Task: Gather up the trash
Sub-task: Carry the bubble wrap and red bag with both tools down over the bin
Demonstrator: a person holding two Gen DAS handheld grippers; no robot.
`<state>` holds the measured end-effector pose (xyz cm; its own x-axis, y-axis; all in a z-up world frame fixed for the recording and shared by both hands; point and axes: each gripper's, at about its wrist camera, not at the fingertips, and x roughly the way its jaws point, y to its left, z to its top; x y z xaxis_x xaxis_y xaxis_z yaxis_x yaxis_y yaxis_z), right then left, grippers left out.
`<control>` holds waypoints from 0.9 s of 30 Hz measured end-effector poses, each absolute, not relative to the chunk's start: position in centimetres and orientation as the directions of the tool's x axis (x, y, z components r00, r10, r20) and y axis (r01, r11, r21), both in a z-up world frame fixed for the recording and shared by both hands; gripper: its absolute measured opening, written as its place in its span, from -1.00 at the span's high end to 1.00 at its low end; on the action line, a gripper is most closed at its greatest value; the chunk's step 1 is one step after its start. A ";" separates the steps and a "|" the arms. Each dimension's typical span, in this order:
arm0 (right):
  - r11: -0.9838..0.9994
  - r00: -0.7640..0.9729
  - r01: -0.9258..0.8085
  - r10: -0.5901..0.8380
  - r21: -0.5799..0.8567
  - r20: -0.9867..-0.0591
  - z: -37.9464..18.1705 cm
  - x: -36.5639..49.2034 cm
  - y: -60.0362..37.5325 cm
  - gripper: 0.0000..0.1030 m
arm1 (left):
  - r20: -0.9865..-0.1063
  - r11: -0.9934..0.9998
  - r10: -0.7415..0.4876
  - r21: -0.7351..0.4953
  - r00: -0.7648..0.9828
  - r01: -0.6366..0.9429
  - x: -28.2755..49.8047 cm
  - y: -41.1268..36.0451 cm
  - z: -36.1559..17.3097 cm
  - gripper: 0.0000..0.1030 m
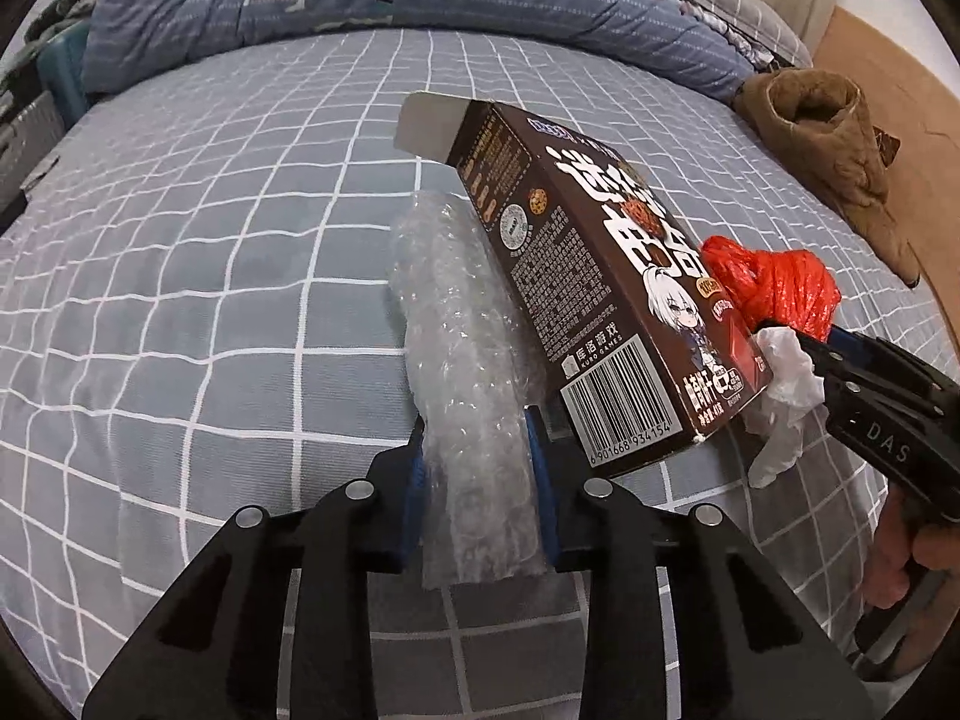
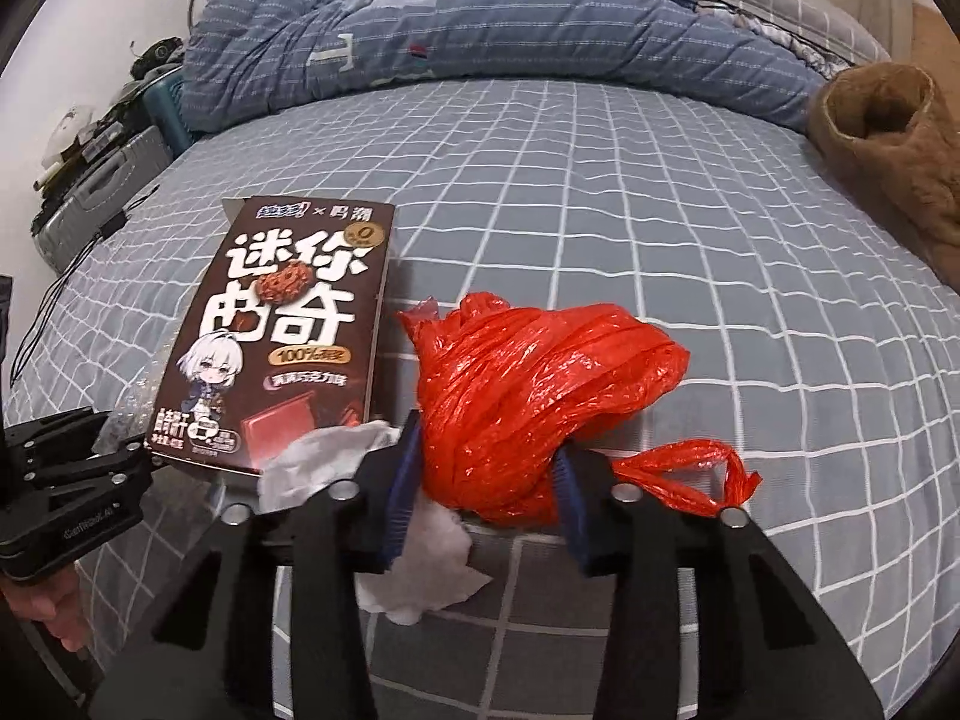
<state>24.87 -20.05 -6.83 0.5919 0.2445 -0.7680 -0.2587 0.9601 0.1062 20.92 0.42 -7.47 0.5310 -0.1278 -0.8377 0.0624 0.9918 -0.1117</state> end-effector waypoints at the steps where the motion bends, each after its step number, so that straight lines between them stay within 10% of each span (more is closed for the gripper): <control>1: 0.961 0.592 -0.255 0.246 0.111 -0.767 -6.7 24.9 -20.2 0.11 | -0.837 0.992 -0.124 -0.110 0.532 0.058 21.0 0.7 -7.4 0.44; 27: 0.979 0.684 -0.196 0.181 0.062 -0.706 -2.1 21.1 -20.7 0.30 | -0.793 0.996 -0.065 -0.085 0.606 -0.004 17.4 2.6 -3.5 0.48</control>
<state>21.11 -20.75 -2.09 0.6842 0.1813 -0.7064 -0.1957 0.9787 0.0617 17.37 2.58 -3.50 0.6057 -0.0650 -0.7931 -0.0044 0.9964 -0.0850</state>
